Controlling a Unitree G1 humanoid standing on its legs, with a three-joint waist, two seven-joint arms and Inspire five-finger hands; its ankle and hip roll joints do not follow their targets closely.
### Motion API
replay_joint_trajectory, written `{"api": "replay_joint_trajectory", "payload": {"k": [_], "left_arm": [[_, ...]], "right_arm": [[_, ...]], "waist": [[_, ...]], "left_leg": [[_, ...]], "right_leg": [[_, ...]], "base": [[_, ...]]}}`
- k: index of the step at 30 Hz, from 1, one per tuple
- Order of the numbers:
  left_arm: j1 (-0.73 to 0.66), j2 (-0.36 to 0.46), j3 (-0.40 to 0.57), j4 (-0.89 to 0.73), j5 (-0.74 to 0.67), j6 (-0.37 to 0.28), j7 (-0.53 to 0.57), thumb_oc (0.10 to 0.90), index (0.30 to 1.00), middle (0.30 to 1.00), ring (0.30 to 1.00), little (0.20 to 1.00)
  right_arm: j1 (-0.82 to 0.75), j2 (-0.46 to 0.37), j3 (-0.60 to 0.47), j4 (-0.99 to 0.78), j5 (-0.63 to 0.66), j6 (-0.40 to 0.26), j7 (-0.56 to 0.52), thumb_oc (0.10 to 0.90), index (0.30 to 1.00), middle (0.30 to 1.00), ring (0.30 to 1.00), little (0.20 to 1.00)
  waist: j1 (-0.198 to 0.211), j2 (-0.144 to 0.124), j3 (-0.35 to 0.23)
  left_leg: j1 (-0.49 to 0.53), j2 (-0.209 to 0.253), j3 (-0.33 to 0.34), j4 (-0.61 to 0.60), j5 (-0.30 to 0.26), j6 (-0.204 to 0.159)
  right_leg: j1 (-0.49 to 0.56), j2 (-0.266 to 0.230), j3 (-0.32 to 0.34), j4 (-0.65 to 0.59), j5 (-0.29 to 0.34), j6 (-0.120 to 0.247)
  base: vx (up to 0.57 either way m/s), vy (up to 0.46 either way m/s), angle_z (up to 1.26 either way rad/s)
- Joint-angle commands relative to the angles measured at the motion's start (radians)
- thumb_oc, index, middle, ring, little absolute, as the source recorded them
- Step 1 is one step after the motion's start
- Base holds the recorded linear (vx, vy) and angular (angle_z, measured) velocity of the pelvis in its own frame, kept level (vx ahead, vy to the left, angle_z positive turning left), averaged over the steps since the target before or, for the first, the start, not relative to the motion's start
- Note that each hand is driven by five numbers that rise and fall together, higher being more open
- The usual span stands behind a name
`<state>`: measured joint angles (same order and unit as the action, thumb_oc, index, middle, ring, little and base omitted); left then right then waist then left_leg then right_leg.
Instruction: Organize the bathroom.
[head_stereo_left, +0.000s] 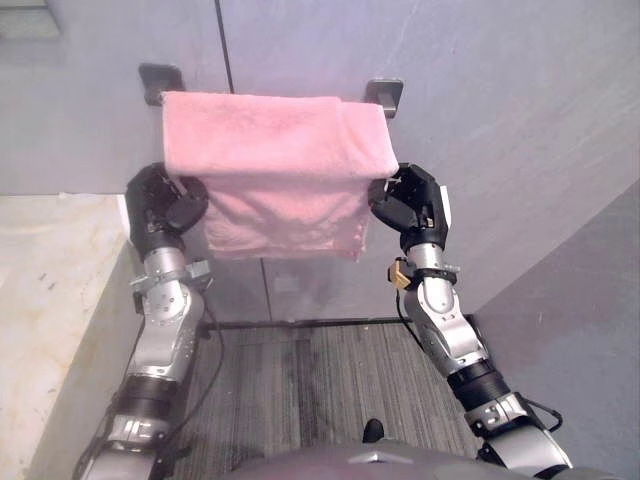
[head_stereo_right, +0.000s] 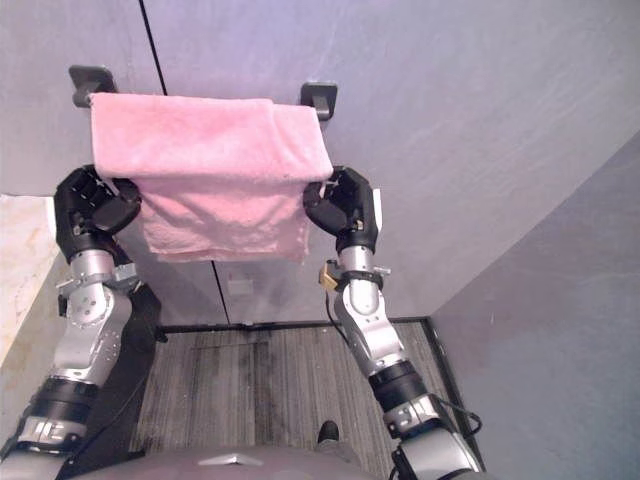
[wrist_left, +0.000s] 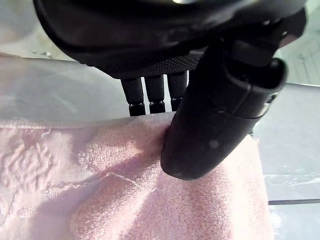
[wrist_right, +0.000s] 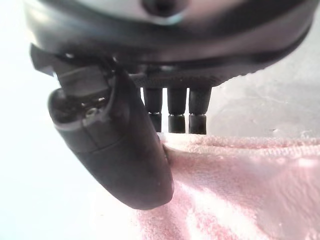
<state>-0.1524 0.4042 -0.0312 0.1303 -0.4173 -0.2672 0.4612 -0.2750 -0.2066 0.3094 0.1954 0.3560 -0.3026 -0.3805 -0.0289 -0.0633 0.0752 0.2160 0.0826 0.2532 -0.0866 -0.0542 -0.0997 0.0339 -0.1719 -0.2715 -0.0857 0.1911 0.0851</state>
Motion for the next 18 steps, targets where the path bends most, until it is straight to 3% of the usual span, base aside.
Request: {"api": "replay_joint_trajectory", "payload": {"k": [1,8,15,18], "left_arm": [[-0.112,0.088,0.012,0.024,-0.016,-0.009,-0.092,0.8,0.9,0.9,0.9,0.9],[-0.069,0.085,0.019,0.012,-0.009,0.022,-0.17,0.8,0.9,0.9,0.9,0.9],[0.111,0.029,0.102,-0.11,0.015,-0.01,-0.186,0.8,0.9,0.9,0.9,0.9],[0.186,-0.008,0.1,-0.106,-0.025,0.058,-0.192,0.8,0.9,0.9,0.9,0.9]], "right_arm": [[-0.022,-0.12,-0.084,-0.027,-0.06,-0.111,0.021,0.8,0.9,0.9,0.9,0.9],[0.052,-0.152,-0.117,-0.051,-0.111,-0.139,0.033,0.8,0.9,0.9,0.9,0.9],[0.227,-0.093,-0.212,-0.101,-0.101,-0.147,0.025,0.8,0.9,0.9,0.9,0.9],[0.289,-0.068,-0.233,-0.046,-0.099,-0.109,0.034,0.8,0.9,0.9,0.9,0.9]], "waist": [[-0.019,0.075,-0.018],[-0.022,0.073,-0.014],[-0.042,0.075,0.006],[-0.045,0.074,0.023]], "left_leg": [[-0.036,-0.093,0.009,0.001,-0.021,0.077],[-0.041,-0.091,0.014,-0.001,-0.022,0.079],[-0.051,-0.093,0.02,-0.001,-0.023,0.087],[-0.057,-0.096,0.023,-0.001,-0.022,0.089]], "right_leg": [[0.059,0.032,-0.034,0.068,-0.207,0.122],[0.048,0.027,-0.036,0.071,-0.201,0.131],[0.026,0.025,-0.021,0.081,-0.194,0.136],[0.011,0.022,-0.021,0.091,-0.187,0.143]], "base": [[-0.07,0.015,0.0],[-0.08,-0.002,-0.03],[-0.12,0.007,-0.07],[-0.16,0.018,-0.09]]}}
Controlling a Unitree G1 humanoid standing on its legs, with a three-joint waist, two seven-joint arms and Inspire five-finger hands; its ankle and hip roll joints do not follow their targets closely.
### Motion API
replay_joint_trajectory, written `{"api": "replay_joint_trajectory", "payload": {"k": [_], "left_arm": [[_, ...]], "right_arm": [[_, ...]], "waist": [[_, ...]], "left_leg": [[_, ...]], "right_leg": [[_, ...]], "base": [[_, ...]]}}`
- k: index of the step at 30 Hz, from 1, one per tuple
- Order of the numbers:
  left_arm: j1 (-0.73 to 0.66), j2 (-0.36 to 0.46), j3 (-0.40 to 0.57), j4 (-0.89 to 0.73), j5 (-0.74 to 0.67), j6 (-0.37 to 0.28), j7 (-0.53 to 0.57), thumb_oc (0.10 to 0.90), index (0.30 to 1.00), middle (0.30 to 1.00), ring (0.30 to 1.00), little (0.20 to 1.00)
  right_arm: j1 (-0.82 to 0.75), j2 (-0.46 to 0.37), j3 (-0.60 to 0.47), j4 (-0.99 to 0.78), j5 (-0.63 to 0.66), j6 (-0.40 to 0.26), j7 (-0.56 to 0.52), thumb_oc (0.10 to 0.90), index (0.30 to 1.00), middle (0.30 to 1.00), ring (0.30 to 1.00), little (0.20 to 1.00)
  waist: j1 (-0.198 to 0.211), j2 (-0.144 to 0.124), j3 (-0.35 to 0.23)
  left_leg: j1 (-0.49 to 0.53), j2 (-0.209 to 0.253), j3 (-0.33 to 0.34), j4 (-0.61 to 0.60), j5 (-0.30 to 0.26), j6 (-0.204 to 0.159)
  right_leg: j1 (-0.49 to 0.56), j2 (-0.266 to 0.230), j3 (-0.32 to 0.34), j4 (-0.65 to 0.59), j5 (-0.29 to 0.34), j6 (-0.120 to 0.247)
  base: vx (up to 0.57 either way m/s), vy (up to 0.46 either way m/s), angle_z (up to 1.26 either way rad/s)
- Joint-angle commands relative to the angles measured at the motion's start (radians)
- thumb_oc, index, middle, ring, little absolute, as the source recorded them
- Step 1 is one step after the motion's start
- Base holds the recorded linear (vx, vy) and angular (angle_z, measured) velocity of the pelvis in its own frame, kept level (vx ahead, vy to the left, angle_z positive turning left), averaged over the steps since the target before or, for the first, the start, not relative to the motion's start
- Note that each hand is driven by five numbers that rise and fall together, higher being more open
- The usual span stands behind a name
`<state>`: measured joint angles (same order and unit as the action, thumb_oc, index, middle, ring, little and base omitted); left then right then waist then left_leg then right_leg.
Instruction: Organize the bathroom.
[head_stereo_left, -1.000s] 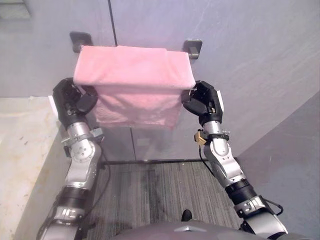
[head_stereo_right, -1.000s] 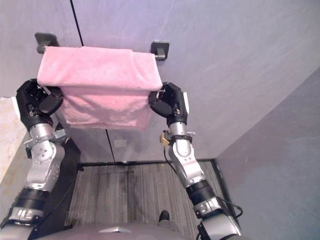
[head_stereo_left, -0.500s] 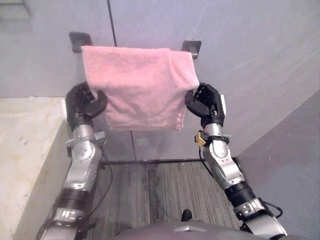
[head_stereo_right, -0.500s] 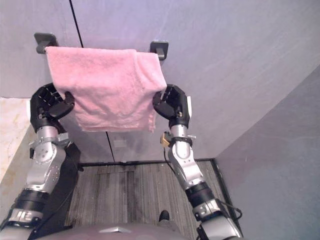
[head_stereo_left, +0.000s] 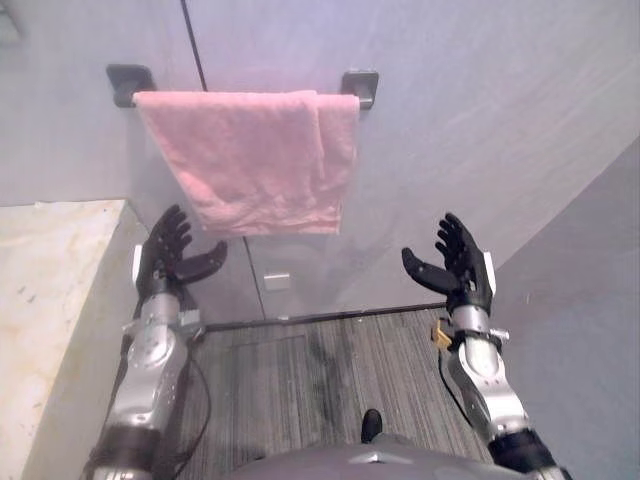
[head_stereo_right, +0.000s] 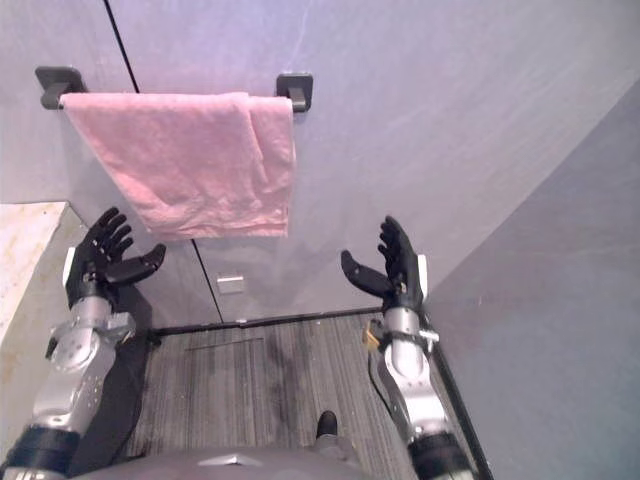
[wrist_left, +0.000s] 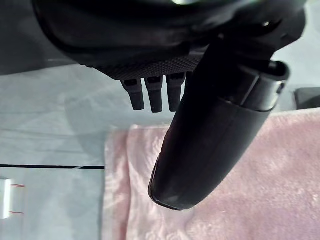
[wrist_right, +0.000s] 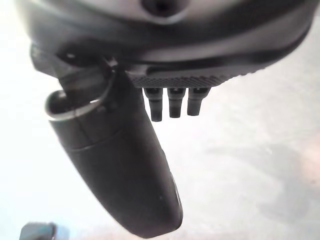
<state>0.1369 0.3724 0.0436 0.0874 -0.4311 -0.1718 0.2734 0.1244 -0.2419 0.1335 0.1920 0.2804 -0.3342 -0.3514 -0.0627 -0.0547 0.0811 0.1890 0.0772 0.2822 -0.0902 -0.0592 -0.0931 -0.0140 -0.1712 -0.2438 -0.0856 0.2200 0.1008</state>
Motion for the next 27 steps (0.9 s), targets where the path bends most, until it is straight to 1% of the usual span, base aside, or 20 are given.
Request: {"api": "replay_joint_trajectory", "payload": {"k": [1,3,5,6,7,8,9,10,11,12,13,16,17,19,20,21,22,24,25,27], "left_arm": [[-0.07,0.017,0.021,-0.051,-0.001,-0.01,0.002,0.8,0.9,0.9,0.9,0.9],[-0.011,0.008,0.014,-0.005,0.024,0.037,0.002,0.8,0.9,0.9,0.9,0.9],[0.066,-0.016,0.034,0.103,-0.171,0.116,-0.106,0.8,0.9,0.9,0.9,0.9],[0.109,-0.021,0.037,0.209,-0.065,0.07,-0.125,0.8,0.9,0.9,0.9,0.9],[0.118,-0.015,0.035,0.243,-0.025,0.067,-0.138,0.8,0.9,0.9,0.9,0.9],[0.125,0.004,0.019,0.362,-0.06,0.083,-0.191,0.8,0.9,0.9,0.9,0.9],[0.123,0.004,0.019,0.372,-0.069,0.089,-0.195,0.8,0.9,0.9,0.9,0.9],[0.092,-0.015,0.021,0.54,-0.135,0.097,-0.245,0.8,0.9,0.9,0.9,0.9],[0.083,-0.017,0.02,0.568,-0.159,0.133,-0.233,0.8,0.9,0.9,0.9,0.9],[0.057,-0.027,0.035,0.671,-0.171,0.164,-0.245,0.8,0.9,0.9,0.9,0.9],[0.02,-0.037,0.043,0.778,-0.174,0.21,-0.261,0.8,0.9,0.9,0.9,0.9],[-0.016,-0.044,0.024,0.925,-0.219,0.223,-0.305,0.8,0.9,0.9,0.9,0.9],[-0.019,-0.047,0.024,0.941,-0.22,0.224,-0.314,0.8,0.9,0.9,0.9,0.9],[-0.033,-0.069,0.005,0.975,-0.207,0.257,-0.31,0.8,0.9,0.9,0.9,0.9],[-0.035,-0.072,-0.001,0.977,-0.213,0.258,-0.308,0.8,0.9,0.9,0.9,0.9],[-0.046,-0.088,-0.021,0.991,-0.225,0.267,-0.295,0.8,0.9,0.9,0.9,0.9],[-0.06,-0.095,-0.033,1.001,-0.198,0.295,-0.292,0.8,0.9,0.9,0.9,0.9],[-0.065,-0.096,-0.037,1.006,-0.178,0.302,-0.306,0.8,0.9,0.9,0.9,0.9],[-0.071,-0.099,-0.057,1.014,-0.162,0.302,-0.343,0.8,0.9,0.9,0.9,0.9],[-0.07,-0.107,-0.066,1.03,-0.154,0.305,-0.357,0.8,0.9,0.9,0.9,0.9]], "right_arm": [[-0.081,-0.027,-0.061,-0.021,-0.044,-0.059,0.02,0.8,0.9,0.9,0.9,0.9],[-0.029,-0.026,-0.064,0.029,-0.069,-0.041,0.038,0.8,0.9,0.9,0.9,0.9],[0.045,-0.043,-0.065,0.091,-0.148,0.002,0.073,0.8,0.9,0.9,0.9,0.9],[0.08,-0.048,-0.068,0.147,-0.123,0.002,0.095,0.8,0.9,0.9,0.9,0.9],[0.088,-0.046,-0.07,0.166,-0.106,0.015,0.106,0.8,0.9,0.9,0.9,0.9],[0.108,-0.035,-0.07,0.235,-0.083,0.064,0.13,0.8,0.9,0.9,0.9,0.9],[0.109,-0.034,-0.07,0.24,-0.084,0.072,0.132,0.8,0.9,0.9,0.9,0.9],[0.105,-0.033,-0.058,0.353,-0.082,0.105,0.169,0.8,0.9,0.9,0.9,0.9],[0.101,-0.033,-0.056,0.376,-0.081,0.133,0.183,0.8,0.9,0.9,0.9,0.9],[0.084,-0.029,-0.048,0.446,-0.071,0.149,0.202,0.8,0.9,0.9,0.9,0.9],[0.056,-0.021,-0.029,0.52,-0.059,0.212,0.229,0.8,0.9,0.9,0.9,0.9],[0.004,-0.018,-0.015,0.677,0.004,0.202,0.256,0.8,0.9,0.9,0.9,0.9],[-0.003,-0.017,-0.017,0.691,0.019,0.203,0.26,0.8,0.9,0.9,0.9,0.9],[-0.047,-0.017,-0.02,0.762,0.065,0.226,0.3,0.8,0.9,0.9,0.9,0.9],[-0.054,-0.018,-0.017,0.77,0.059,0.227,0.303,0.8,0.9,0.9,0.9,0.9],[-0.082,-0.023,0.004,0.783,0.039,0.249,0.311,0.8,0.9,0.9,0.9,0.9],[-0.101,-0.034,0.03,0.766,0.077,0.286,0.296,0.8,0.9,0.9,0.9,0.9],[-0.106,-0.037,0.035,0.76,0.085,0.302,0.29,0.8,0.9,0.9,0.9,0.9],[-0.114,-0.041,0.041,0.76,0.083,0.322,0.28,0.8,0.9,0.9,0.9,0.9],[-0.113,-0.043,0.037,0.788,0.095,0.335,0.269,0.8,0.9,0.9,0.9,0.9]], "waist": [[-0.013,0.065,0.024],[-0.018,0.065,0.041],[-0.019,0.064,0.058],[-0.021,0.064,0.065],[-0.022,0.064,0.068],[-0.029,0.068,0.079],[-0.029,0.069,0.077],[-0.036,0.078,0.084],[-0.037,0.081,0.084],[-0.041,0.084,0.092],[-0.044,0.091,0.091],[-0.028,0.088,0.09],[-0.023,0.087,0.089],[0.014,0.08,0.084],[0.02,0.079,0.085],[0.042,0.076,0.095],[0.047,0.08,0.118],[0.044,0.082,0.128],[0.041,0.089,0.149],[0.036,0.093,0.16]], "left_leg": [[-0.035,-0.091,-0.009,0.003,-0.017,0.084],[-0.038,-0.091,-0.014,0.003,-0.019,0.086],[-0.055,-0.09,-0.027,0.003,-0.011,0.084],[-0.07,-0.089,-0.034,0.003,-0.003,0.082],[-0.073,-0.089,-0.035,0.003,-0.002,0.081],[-0.087,-0.086,-0.052,0.003,0.009,0.083],[-0.093,-0.086,-0.053,0.003,0.013,0.083],[-0.113,-0.082,-0.08,0.003,0.023,0.092],[-0.118,-0.081,-0.085,0.003,0.025,0.094],[-0.121,-0.078,-0.101,0.003,0.031,0.098],[-0.137,-0.069,-0.119,0.003,0.047,0.099],[-0.17,-0.065,-0.15,0.003,0.075,0.097],[-0.182,-0.065,-0.154,0.003,0.081,0.094],[-0.266,-0.06,-0.173,0.004,0.134,0.067],[-0.283,-0.06,-0.177,0.003,0.144,0.061],[-0.346,-0.052,-0.191,0.004,0.174,0.033],[-0.373,-0.029,-0.202,0.006,0.175,0.01],[-0.377,-0.021,-0.194,0.011,0.175,0.005],[-0.383,-0.015,-0.167,0.028,0.175,0.002],[-0.372,-0.016,-0.139,0.069,0.163,0.009]], "right_leg": [[0.049,0.02,-0.048,0.1,-0.215,0.129],[0.038,0.017,-0.049,0.117,-0.217,0.134],[0.024,0.016,-0.05,0.123,-0.21,0.139],[0.013,0.019,-0.044,0.125,-0.205,0.139],[0.012,0.02,-0.042,0.126,-0.205,0.139],[0.018,0.039,-0.022,0.146,-0.229,0.129],[0.015,0.042,-0.018,0.148,-0.229,0.127],[0.01,0.071,0.021,0.205,-0.27,0.11],[0.008,0.078,0.031,0.219,-0.278,0.107],[0.002,0.09,0.055,0.282,-0.295,0.106],[-0.015,0.116,0.099,0.35,-0.303,0.104],[0.015,0.151,0.162,0.373,-0.331,0.095],[0.031,0.157,0.17,0.36,-0.341,0.091],[0.137,0.189,0.202,0.244,-0.41,0.055],[0.154,0.195,0.21,0.216,-0.415,0.049],[0.189,0.207,0.217,0.144,-0.416,0.027],[0.181,0.212,0.205,0.128,-0.408,0.013],[0.176,0.21,0.188,0.13,-0.405,0.009],[0.172,0.204,0.156,0.14,-0.402,0.004],[0.177,0.2,0.136,0.136,-0.394,0.0]], "base": [[-0.17,0.023,-0.11],[-0.17,0.017,-0.09],[-0.23,0.001,-0.1],[-0.2,-0.014,-0.09],[-0.28,-0.031,-0.03],[-0.21,-0.026,-0.01],[-0.36,-0.038,0.0],[-0.27,-0.034,0.01],[-0.35,-0.042,0.23],[-0.33,-0.066,0.48],[-0.33,-0.076,0.55],[-0.3,-0.134,0.49],[-0.27,-0.175,0.42],[-0.32,-0.199,0.52],[-0.38,-0.225,0.66],[-0.47,-0.216,0.64],[-0.45,-0.194,0.5],[-0.32,-0.058,0.45],[-0.41,0.0,0.62],[-0.41,0.034,0.72]]}}
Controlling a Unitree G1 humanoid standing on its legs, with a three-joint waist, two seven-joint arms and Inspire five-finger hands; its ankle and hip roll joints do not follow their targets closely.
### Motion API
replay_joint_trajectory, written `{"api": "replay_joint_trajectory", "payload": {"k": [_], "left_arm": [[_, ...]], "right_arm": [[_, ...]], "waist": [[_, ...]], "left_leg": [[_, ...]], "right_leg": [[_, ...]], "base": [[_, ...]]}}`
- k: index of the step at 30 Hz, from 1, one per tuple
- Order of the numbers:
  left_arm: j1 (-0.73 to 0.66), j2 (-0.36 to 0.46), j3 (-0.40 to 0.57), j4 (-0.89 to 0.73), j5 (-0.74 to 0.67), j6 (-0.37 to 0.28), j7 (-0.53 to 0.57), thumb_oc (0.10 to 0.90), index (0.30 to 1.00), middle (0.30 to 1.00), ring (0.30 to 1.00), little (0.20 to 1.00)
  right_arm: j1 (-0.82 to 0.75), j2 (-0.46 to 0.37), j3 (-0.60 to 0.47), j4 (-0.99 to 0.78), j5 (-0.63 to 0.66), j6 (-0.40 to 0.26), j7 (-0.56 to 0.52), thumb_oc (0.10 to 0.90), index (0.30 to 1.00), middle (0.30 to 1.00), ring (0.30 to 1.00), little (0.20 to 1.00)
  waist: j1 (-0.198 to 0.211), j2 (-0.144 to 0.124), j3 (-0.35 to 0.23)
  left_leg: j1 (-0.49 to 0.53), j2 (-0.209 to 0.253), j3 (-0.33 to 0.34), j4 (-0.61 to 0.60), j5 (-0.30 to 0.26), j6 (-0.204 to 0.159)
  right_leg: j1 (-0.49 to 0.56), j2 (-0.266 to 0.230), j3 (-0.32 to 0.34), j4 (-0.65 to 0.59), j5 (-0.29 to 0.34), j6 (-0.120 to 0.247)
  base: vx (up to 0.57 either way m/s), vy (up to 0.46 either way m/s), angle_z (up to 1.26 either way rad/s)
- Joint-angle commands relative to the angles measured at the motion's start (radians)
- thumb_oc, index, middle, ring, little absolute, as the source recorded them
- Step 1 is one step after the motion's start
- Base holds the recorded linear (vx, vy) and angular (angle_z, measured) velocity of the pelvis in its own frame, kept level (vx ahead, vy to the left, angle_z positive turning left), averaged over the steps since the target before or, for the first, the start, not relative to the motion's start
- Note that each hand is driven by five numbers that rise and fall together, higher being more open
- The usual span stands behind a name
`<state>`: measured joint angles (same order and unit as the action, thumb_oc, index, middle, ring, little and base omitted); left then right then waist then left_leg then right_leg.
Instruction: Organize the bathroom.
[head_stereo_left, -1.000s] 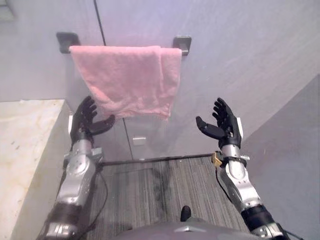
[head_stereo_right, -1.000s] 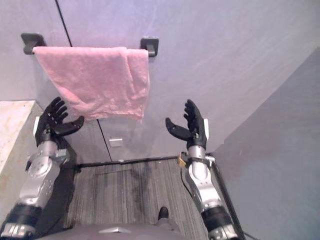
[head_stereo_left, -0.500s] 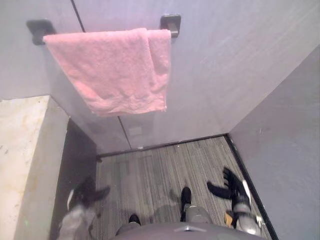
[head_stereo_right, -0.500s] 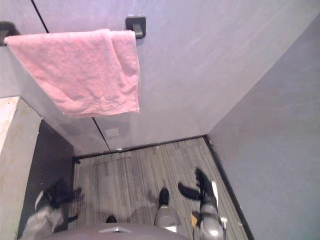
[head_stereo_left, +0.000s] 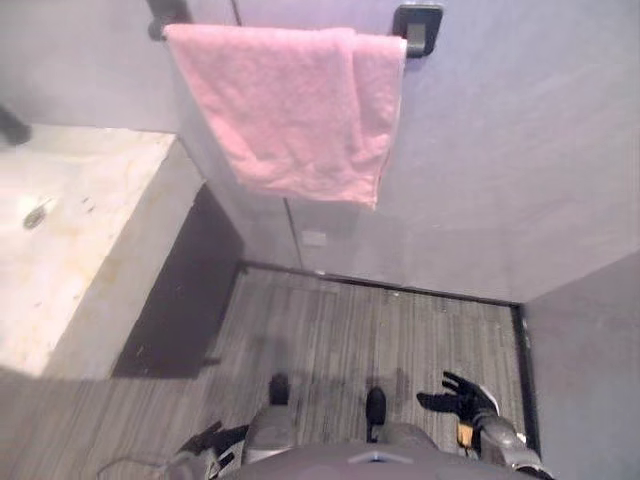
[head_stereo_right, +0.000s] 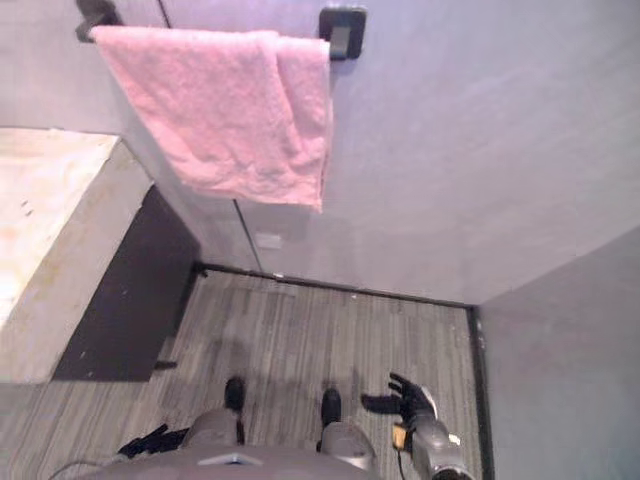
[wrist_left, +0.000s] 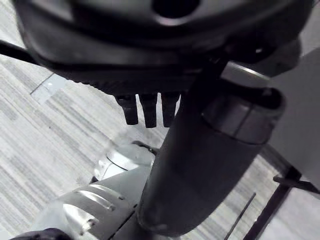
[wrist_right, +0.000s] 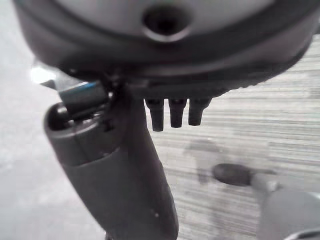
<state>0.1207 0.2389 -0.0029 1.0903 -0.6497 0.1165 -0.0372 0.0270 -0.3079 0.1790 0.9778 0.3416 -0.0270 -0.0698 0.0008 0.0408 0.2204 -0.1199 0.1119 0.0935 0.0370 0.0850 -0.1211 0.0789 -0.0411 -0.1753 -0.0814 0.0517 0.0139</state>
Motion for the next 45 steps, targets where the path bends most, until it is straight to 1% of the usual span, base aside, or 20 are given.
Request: {"api": "replay_joint_trajectory", "payload": {"k": [1,6,9,11,16,18,19,22,23,26,28,30,32,34,36,39,41,42,44,45], "left_arm": [[-0.051,0.019,-0.017,0.049,0.07,0.009,-0.056,0.8,0.9,0.9,0.9,0.9],[-0.06,0.021,-0.007,0.083,0.123,-0.022,-0.061,0.8,0.9,0.9,0.9,0.9],[-0.078,0.029,0.002,0.093,0.169,-0.022,-0.078,0.8,0.9,0.9,0.9,0.9],[-0.084,0.033,0.001,0.087,0.219,-0.037,-0.065,0.8,0.9,0.9,0.9,0.9],[-0.077,0.035,-0.001,0.069,0.232,-0.029,-0.041,0.8,0.9,0.9,0.9,0.9],[-0.071,0.043,-0.006,0.05,0.257,-0.023,-0.039,0.8,0.9,0.9,0.9,0.9],[-0.074,0.051,-0.023,0.039,0.288,-0.011,-0.04,0.8,0.9,0.9,0.9,0.9],[-0.085,0.06,-0.063,0.04,0.292,-0.005,-0.054,0.8,0.9,0.9,0.9,0.9],[-0.096,0.059,-0.09,0.044,0.279,0.002,-0.05,0.8,0.9,0.9,0.9,0.9],[-0.104,0.054,-0.119,0.045,0.267,-0.019,-0.046,0.8,0.9,0.9,0.9,0.9],[-0.113,0.05,-0.134,0.038,0.249,-0.036,-0.029,0.8,0.9,0.9,0.9,0.9],[-0.111,0.053,-0.142,0.043,0.235,-0.054,-0.019,0.8,0.9,0.9,0.9,0.9],[-0.119,0.062,-0.144,0.045,0.261,-0.068,-0.023,0.8,0.9,0.9,0.9,0.9],[-0.15,0.075,-0.148,0.028,0.286,-0.049,-0.019,0.8,0.9,0.9,0.9,0.9],[-0.171,0.08,-0.148,0.005,0.298,-0.03,-0.006,0.8,0.9,0.9,0.9,0.9],[-0.202,0.078,-0.148,-0.03,0.322,0.0,0.032,0.8,0.9,0.9,0.9,0.9],[-0.206,0.073,-0.142,-0.053,0.319,0.001,0.032,0.8,0.9,0.9,0.9,0.9],[-0.212,0.076,-0.148,-0.066,0.341,-0.007,0.033,0.8,0.9,0.9,0.9,0.9],[-0.229,0.082,-0.151,-0.062,0.346,-0.02,0.0,0.8,0.9,0.9,0.9,0.9],[-0.229,0.082,-0.15,-0.062,0.349,-0.02,-0.002,0.8,0.9,0.9,0.9,0.9]], "right_arm": [[-0.018,0.027,-0.02,0.048,0.043,0.044,-0.024,0.8,0.9,0.9,0.9,0.9],[-0.04,0.035,-0.033,0.139,0.063,0.112,-0.05,0.8,0.9,0.9,0.9,0.9],[-0.04,0.034,-0.053,0.184,0.068,0.146,-0.045,0.8,0.9,0.9,0.9,0.9],[-0.031,0.031,-0.069,0.197,0.077,0.164,-0.05,0.8,0.9,0.9,0.9,0.9],[-0.02,0.01,-0.078,0.204,-0.002,0.186,-0.058,0.8,0.9,0.9,0.9,0.9],[-0.028,-0.001,-0.059,0.195,-0.039,0.192,-0.059,0.8,0.9,0.9,0.9,0.9],[-0.04,-0.001,-0.061,0.19,0.008,0.206,-0.07,0.8,0.9,0.9,0.9,0.9],[-0.056,0.002,-0.069,0.186,-0.039,0.206,-0.082,0.8,0.9,0.9,0.9,0.9],[-0.064,0.005,-0.068,0.185,-0.005,0.198,-0.134,0.8,0.9,0.9,0.9,0.9],[-0.074,-0.001,-0.078,0.173,-0.009,0.194,-0.139,0.8,0.9,0.9,0.9,0.9],[-0.085,-0.005,-0.083,0.161,0.024,0.172,-0.173,0.8,0.9,0.9,0.9,0.9],[-0.087,-0.003,-0.085,0.156,0.023,0.152,-0.184,0.8,0.9,0.9,0.9,0.9],[-0.073,0.0,-0.084,0.144,0.035,0.146,-0.167,0.8,0.9,0.9,0.9,0.9],[-0.06,0.016,-0.068,0.138,0.022,0.147,-0.138,0.8,0.9,0.9,0.9,0.9],[-0.055,0.023,-0.056,0.144,0.038,0.143,-0.145,0.8,0.9,0.9,0.9,0.9],[-0.059,0.013,-0.049,0.148,0.061,0.143,-0.152,0.8,0.9,0.9,0.9,0.9],[-0.066,-0.002,-0.047,0.151,0.035,0.159,-0.137,0.8,0.9,0.9,0.9,0.9],[-0.061,-0.017,-0.049,0.144,0.005,0.174,-0.128,0.8,0.9,0.9,0.9,0.9],[-0.058,-0.037,-0.059,0.145,0.051,0.194,-0.135,0.8,0.9,0.9,0.9,0.9],[-0.058,-0.037,-0.061,0.146,0.055,0.194,-0.136,0.8,0.9,0.9,0.9,0.9]], "waist": [[-0.03,-0.006,0.023],[-0.052,-0.053,-0.003],[-0.071,-0.048,-0.024],[-0.089,-0.032,-0.043],[-0.103,0.002,-0.06],[-0.104,0.01,-0.061],[-0.11,0.01,-0.056],[-0.114,0.006,-0.045],[-0.11,0.0,-0.036],[-0.098,-0.007,-0.02],[-0.092,0.001,-0.01],[-0.119,0.018,-0.011],[-0.16,0.039,-0.012],[-0.193,0.04,-0.014],[-0.199,0.028,-0.019],[-0.196,0.017,-0.019],[-0.198,-0.001,-0.016],[-0.193,-0.021,-0.005],[-0.189,-0.039,0.012],[-0.19,-0.039,0.013]], "left_leg": [[-0.05,-0.061,0.058,0.024,-0.016,0.052],[0.054,-0.088,0.066,0.197,-0.194,0.1],[0.123,-0.008,0.113,0.212,-0.177,0.063],[0.195,0.067,0.127,0.177,-0.128,0.021],[0.289,0.138,0.092,0.066,-0.066,-0.036],[0.31,0.121,0.094,0.015,-0.089,-0.035],[0.319,0.096,0.117,-0.005,-0.14,-0.019],[0.307,0.058,0.121,-0.002,-0.19,0.009],[0.285,0.025,0.116,0.018,-0.215,0.023],[0.25,-0.021,0.116,0.041,-0.244,0.046],[0.238,-0.045,0.145,0.035,-0.254,0.067],[0.243,-0.05,0.145,-0.004,-0.233,0.08],[0.25,-0.047,0.129,-0.049,-0.206,0.09],[0.245,-0.064,0.119,-0.074,-0.18,0.093],[0.237,-0.087,0.119,-0.081,-0.174,0.1],[0.224,-0.116,0.118,-0.081,-0.174,0.112],[0.181,-0.129,0.13,0.071,-0.199,0.1],[0.091,-0.107,0.145,0.233,-0.188,0.076],[0.002,-0.044,0.142,0.359,-0.146,0.049],[0.001,-0.041,0.14,0.363,-0.15,0.049]], "right_leg": [[0.073,0.053,0.041,0.137,-0.216,0.079],[-0.003,-0.041,-0.031,0.135,-0.15,0.087],[-0.013,-0.065,-0.093,0.116,-0.142,0.086],[-0.028,-0.085,-0.14,0.117,-0.134,0.085],[-0.085,-0.146,-0.15,0.155,-0.096,0.124],[-0.123,-0.193,-0.132,0.193,-0.074,0.159],[-0.151,-0.237,-0.119,0.222,-0.049,0.189],[-0.18,-0.293,-0.088,0.239,-0.013,0.222],[-0.184,-0.337,-0.072,0.231,0.029,0.231],[-0.196,-0.411,-0.066,0.224,0.097,0.227],[-0.215,-0.427,-0.073,0.279,0.111,0.215],[-0.244,-0.343,-0.025,0.332,0.056,0.203],[-0.267,-0.202,0.028,0.38,-0.044,0.185],[-0.233,-0.043,0.033,0.338,-0.132,0.162],[-0.211,0.016,0.021,0.302,-0.141,0.147],[-0.175,0.042,0.027,0.257,-0.136,0.133],[-0.163,0.025,0.044,0.246,-0.127,0.119],[-0.134,0.004,0.05,0.23,-0.116,0.106],[-0.089,-0.011,0.05,0.206,-0.113,0.088],[-0.086,-0.011,0.049,0.204,-0.113,0.088]], "base": [[-0.36,0.051,0.6],[-0.44,0.112,0.9],[-0.26,0.167,0.88],[-0.2,0.29,1.23],[-0.15,0.398,1.19],[-0.15,0.543,1.07],[-0.16,0.61,0.92],[-0.08,0.458,0.64],[-0.06,0.519,0.66],[-0.08,0.394,0.52],[-0.14,0.47,0.26],[-0.1,0.419,-0.05],[-0.03,0.299,0.06],[0.03,0.204,0.46],[0.03,0.102,0.68],[0.03,0.029,0.51],[0.02,-0.003,0.45],[0.02,0.0,0.26],[0.06,0.038,0.34],[0.14,0.179,0.41]]}}
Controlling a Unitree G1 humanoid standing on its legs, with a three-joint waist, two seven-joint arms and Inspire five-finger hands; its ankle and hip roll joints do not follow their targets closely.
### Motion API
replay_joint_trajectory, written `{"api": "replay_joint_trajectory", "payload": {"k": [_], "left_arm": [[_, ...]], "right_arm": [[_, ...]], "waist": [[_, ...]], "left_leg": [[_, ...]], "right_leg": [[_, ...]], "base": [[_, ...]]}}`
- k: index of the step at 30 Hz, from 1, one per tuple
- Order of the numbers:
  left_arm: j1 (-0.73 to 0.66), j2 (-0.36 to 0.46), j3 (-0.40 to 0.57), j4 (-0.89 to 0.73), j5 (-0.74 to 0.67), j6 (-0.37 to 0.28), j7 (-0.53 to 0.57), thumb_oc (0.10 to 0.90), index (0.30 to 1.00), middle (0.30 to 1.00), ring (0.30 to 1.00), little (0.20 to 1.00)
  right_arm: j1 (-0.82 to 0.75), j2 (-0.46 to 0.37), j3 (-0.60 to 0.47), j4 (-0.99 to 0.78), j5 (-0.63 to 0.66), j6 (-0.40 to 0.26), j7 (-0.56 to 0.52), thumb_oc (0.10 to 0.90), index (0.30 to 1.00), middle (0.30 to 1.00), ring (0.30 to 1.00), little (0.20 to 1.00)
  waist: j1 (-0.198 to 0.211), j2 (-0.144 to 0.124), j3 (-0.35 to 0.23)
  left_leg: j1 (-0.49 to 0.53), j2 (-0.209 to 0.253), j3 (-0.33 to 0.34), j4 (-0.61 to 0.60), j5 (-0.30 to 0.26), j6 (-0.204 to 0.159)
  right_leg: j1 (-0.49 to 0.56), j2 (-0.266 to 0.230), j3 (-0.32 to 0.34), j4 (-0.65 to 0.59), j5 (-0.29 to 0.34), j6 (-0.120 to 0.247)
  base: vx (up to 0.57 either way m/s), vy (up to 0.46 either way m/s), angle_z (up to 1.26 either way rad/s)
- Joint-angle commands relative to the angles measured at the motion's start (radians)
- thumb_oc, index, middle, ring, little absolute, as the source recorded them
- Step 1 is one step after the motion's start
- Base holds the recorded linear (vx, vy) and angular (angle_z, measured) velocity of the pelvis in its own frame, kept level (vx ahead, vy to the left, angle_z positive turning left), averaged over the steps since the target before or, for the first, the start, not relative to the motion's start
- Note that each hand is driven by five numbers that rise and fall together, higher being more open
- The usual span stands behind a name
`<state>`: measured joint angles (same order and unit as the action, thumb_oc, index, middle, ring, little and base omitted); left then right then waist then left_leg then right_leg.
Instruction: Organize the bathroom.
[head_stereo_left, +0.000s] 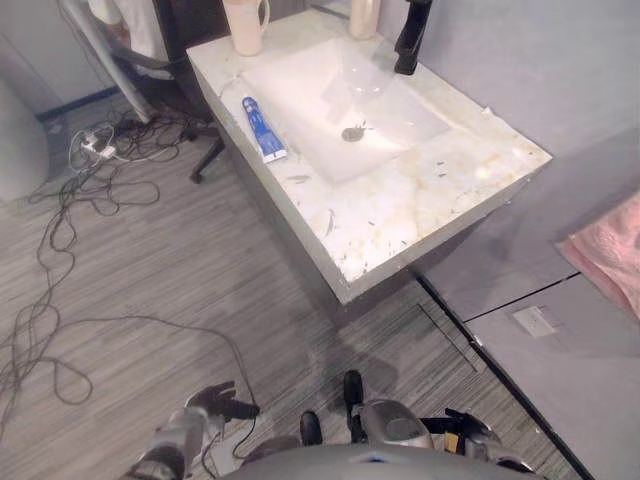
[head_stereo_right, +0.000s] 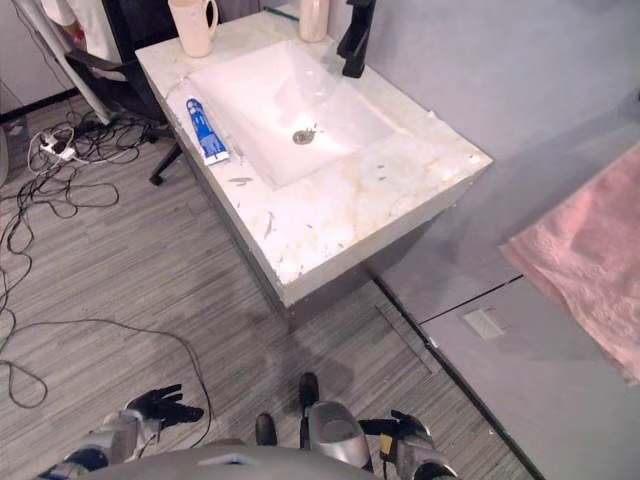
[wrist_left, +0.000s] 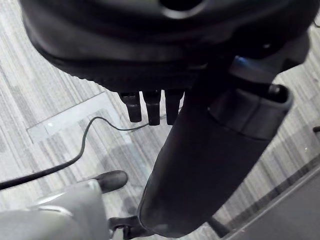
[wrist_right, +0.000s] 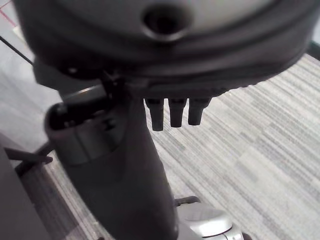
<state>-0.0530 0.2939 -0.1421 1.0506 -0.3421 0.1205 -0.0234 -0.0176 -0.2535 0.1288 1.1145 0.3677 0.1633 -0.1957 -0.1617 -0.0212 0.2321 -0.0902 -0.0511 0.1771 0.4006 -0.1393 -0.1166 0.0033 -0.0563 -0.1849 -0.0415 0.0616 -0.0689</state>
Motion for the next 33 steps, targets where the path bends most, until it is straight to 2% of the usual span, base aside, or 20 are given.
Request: {"api": "replay_joint_trajectory", "payload": {"k": [1,3,5,7,8,9,10,12,14,16,18,20,21,22,23,25,26,28,31,33], "left_arm": [[-0.061,0.026,-0.015,-0.019,0.065,-0.028,-0.015,0.8,0.9,0.9,0.9,0.9],[-0.061,0.026,-0.017,-0.017,0.059,-0.027,-0.011,0.8,0.9,0.9,0.9,0.9],[-0.048,0.02,-0.016,0.002,0.075,-0.044,0.054,0.8,0.9,0.9,0.9,0.9],[-0.045,0.018,-0.015,0.003,0.072,-0.046,0.067,0.8,0.9,0.9,0.9,0.9],[-0.036,0.013,-0.01,0.004,0.075,-0.047,0.083,0.8,0.9,0.9,0.9,0.9],[-0.033,0.009,-0.01,0.007,0.084,-0.045,0.087,0.8,0.9,0.9,0.9,0.9],[-0.031,0.007,-0.012,0.016,0.092,-0.046,0.081,0.8,0.9,0.9,0.9,0.9],[-0.026,-0.001,-0.018,0.022,0.1,-0.052,0.075,0.8,0.9,0.9,0.9,0.9],[-0.029,-0.007,-0.02,0.034,0.114,-0.062,0.064,0.8,0.9,0.9,0.9,0.9],[-0.029,-0.007,-0.023,0.035,0.11,-0.061,0.06,0.8,0.9,0.9,0.9,0.9],[-0.034,-0.006,-0.038,0.033,0.089,-0.055,0.054,0.8,0.9,0.9,0.9,0.9],[-0.048,-0.005,-0.071,0.043,0.097,-0.056,0.063,0.8,0.9,0.9,0.9,0.9],[-0.047,-0.002,-0.083,0.046,0.116,-0.062,0.055,0.8,0.9,0.9,0.9,0.9],[-0.047,-0.002,-0.084,0.046,0.116,-0.062,0.055,0.8,0.9,0.9,0.9,0.9],[-0.052,0.008,-0.105,0.05,0.14,-0.058,0.066,0.8,0.9,0.9,0.9,0.9],[-0.058,0.013,-0.108,0.074,0.134,-0.067,0.07,0.8,0.9,0.9,0.9,0.9],[-0.066,0.019,-0.106,0.089,0.137,-0.079,0.071,0.8,0.9,0.9,0.9,0.9],[-0.074,0.02,-0.103,0.092,0.141,-0.083,0.074,0.8,0.9,0.9,0.9,0.9],[-0.108,0.015,-0.096,0.068,0.131,-0.062,0.1,0.8,0.9,0.9,0.9,0.9],[-0.119,0.014,-0.097,0.063,0.136,-0.052,0.1,0.8,0.9,0.9,0.9,0.9]], "right_arm": [[-0.015,-0.097,-0.026,0.024,0.001,-0.004,0.011,0.8,0.9,0.9,0.9,0.9],[-0.016,-0.097,-0.027,0.026,-0.013,-0.006,0.017,0.8,0.9,0.9,0.9,0.9],[-0.007,-0.09,-0.011,0.029,-0.049,0.006,0.022,0.8,0.9,0.9,0.9,0.9],[-0.003,-0.09,-0.009,0.027,-0.061,0.008,0.021,0.8,0.9,0.9,0.9,0.9],[0.007,-0.096,-0.01,0.025,-0.07,0.008,0.025,0.8,0.9,0.9,0.9,0.9],[0.008,-0.102,-0.008,0.021,-0.063,0.008,0.019,0.8,0.9,0.9,0.9,0.9],[0.004,-0.108,-0.006,0.017,-0.055,0.016,0.009,0.8,0.9,0.9,0.9,0.9],[-0.008,-0.116,-0.008,0.016,-0.054,0.028,-0.008,0.8,0.9,0.9,0.9,0.9],[-0.02,-0.118,-0.011,0.022,-0.055,0.031,-0.021,0.8,0.9,0.9,0.9,0.9],[-0.023,-0.118,-0.015,0.023,-0.061,0.033,-0.021,0.8,0.9,0.9,0.9,0.9],[-0.035,-0.116,-0.027,0.028,-0.082,0.027,-0.024,0.8,0.9,0.9,0.9,0.9],[-0.031,-0.103,-0.038,0.027,-0.069,0.029,-0.03,0.8,0.9,0.9,0.9,0.9],[-0.02,-0.096,-0.038,0.019,-0.068,0.03,-0.027,0.8,0.9,0.9,0.9,0.9],[-0.02,-0.096,-0.038,0.019,-0.068,0.03,-0.027,0.8,0.9,0.9,0.9,0.9],[-0.01,-0.093,-0.038,0.018,-0.062,0.025,-0.021,0.8,0.9,0.9,0.9,0.9],[-0.013,-0.09,-0.035,0.029,-0.052,0.028,-0.005,0.8,0.9,0.9,0.9,0.9],[-0.013,-0.084,-0.031,0.039,-0.058,0.036,0.006,0.8,0.9,0.9,0.9,0.9],[-0.005,-0.074,-0.029,0.049,-0.053,0.034,0.01,0.8,0.9,0.9,0.9,0.9],[0.024,-0.054,-0.02,0.049,-0.075,0.03,0.024,0.8,0.9,0.9,0.9,0.9],[0.035,-0.052,-0.022,0.042,-0.085,0.037,0.028,0.8,0.9,0.9,0.9,0.9]], "waist": [[-0.035,0.019,-0.004],[-0.037,0.019,-0.004],[-0.053,0.03,-0.026],[-0.056,0.036,-0.03],[-0.061,0.055,-0.035],[-0.063,0.073,-0.036],[-0.065,0.086,-0.038],[-0.073,0.106,-0.039],[-0.079,0.113,-0.037],[-0.079,0.115,-0.036],[-0.076,0.11,-0.032],[-0.066,0.102,-0.028],[-0.058,0.103,-0.026],[-0.057,0.102,-0.027],[-0.046,0.098,-0.021],[-0.045,0.102,-0.016],[-0.067,0.095,-0.013],[-0.084,0.084,-0.008],[-0.129,0.057,-0.002],[-0.145,0.048,-0.003]], "left_leg": [[-0.008,0.136,0.042,-0.036,0.046,0.059],[-0.001,0.138,0.037,-0.047,0.045,0.061],[0.079,0.23,-0.017,-0.196,0.119,0.032],[0.096,0.26,-0.023,-0.226,0.147,0.017],[0.119,0.338,-0.042,-0.29,0.231,-0.022],[0.126,0.38,-0.057,-0.32,0.276,-0.042],[0.138,0.406,-0.067,-0.339,0.295,-0.054],[0.157,0.416,-0.072,-0.342,0.267,-0.064],[0.157,0.396,-0.046,-0.326,0.21,-0.062],[0.156,0.392,-0.042,-0.323,0.196,-0.063],[0.138,0.342,-0.029,-0.292,0.124,-0.042],[0.114,0.261,-0.021,-0.272,0.078,0.002],[0.109,0.234,-0.017,-0.273,0.065,0.02],[0.108,0.233,-0.015,-0.272,0.065,0.021],[0.109,0.203,-0.002,-0.265,0.04,0.042],[0.11,0.191,0.015,-0.257,0.02,0.06],[0.125,0.173,0.032,-0.267,0.014,0.076],[0.141,0.146,0.037,-0.275,0.004,0.089],[0.184,0.058,0.066,-0.31,-0.024,0.121],[0.204,0.028,0.058,-0.325,-0.033,0.124]], "right_leg": [[-0.001,-0.006,0.065,0.16,-0.126,0.169],[0.0,-0.008,0.068,0.16,-0.126,0.169],[-0.009,-0.008,0.105,0.179,-0.146,0.183],[-0.012,-0.008,0.11,0.185,-0.153,0.188],[-0.019,-0.014,0.124,0.199,-0.172,0.203],[-0.028,-0.019,0.135,0.217,-0.192,0.213],[-0.04,-0.03,0.142,0.238,-0.207,0.221],[-0.08,-0.074,0.166,0.286,-0.219,0.247],[-0.108,-0.116,0.18,0.326,-0.22,0.275],[-0.116,-0.128,0.18,0.337,-0.218,0.284],[-0.126,-0.186,0.196,0.355,-0.196,0.32],[-0.143,-0.265,0.209,0.416,-0.087,0.316],[-0.169,-0.299,0.224,0.49,-0.012,0.297],[-0.172,-0.299,0.226,0.491,-0.012,0.298],[-0.189,-0.351,0.233,0.553,0.063,0.28],[-0.221,-0.336,0.249,0.62,0.087,0.269],[-0.241,-0.237,0.227,0.598,0.015,0.272],[-0.254,-0.182,0.2,0.59,-0.013,0.272],[-0.307,-0.046,0.08,0.423,-0.055,0.271],[-0.307,-0.017,0.055,0.347,-0.045,0.269]], "base": [[0.12,0.186,0.32],[0.15,0.218,0.15],[0.27,0.374,-0.11],[0.17,0.296,-0.2],[0.25,0.547,-0.22],[0.29,0.699,-0.37],[0.2,0.543,-0.34],[0.18,0.689,-0.31],[0.12,0.518,-0.12],[0.08,0.285,0.03],[0.21,0.694,0.17],[0.25,0.712,0.07],[0.12,0.357,0.07],[0.18,0.473,-0.06],[0.2,0.468,0.08],[0.23,0.47,0.01],[0.2,0.295,-0.16],[0.26,0.32,-0.32],[0.33,0.322,-0.2],[0.35,0.236,0.08]]}}
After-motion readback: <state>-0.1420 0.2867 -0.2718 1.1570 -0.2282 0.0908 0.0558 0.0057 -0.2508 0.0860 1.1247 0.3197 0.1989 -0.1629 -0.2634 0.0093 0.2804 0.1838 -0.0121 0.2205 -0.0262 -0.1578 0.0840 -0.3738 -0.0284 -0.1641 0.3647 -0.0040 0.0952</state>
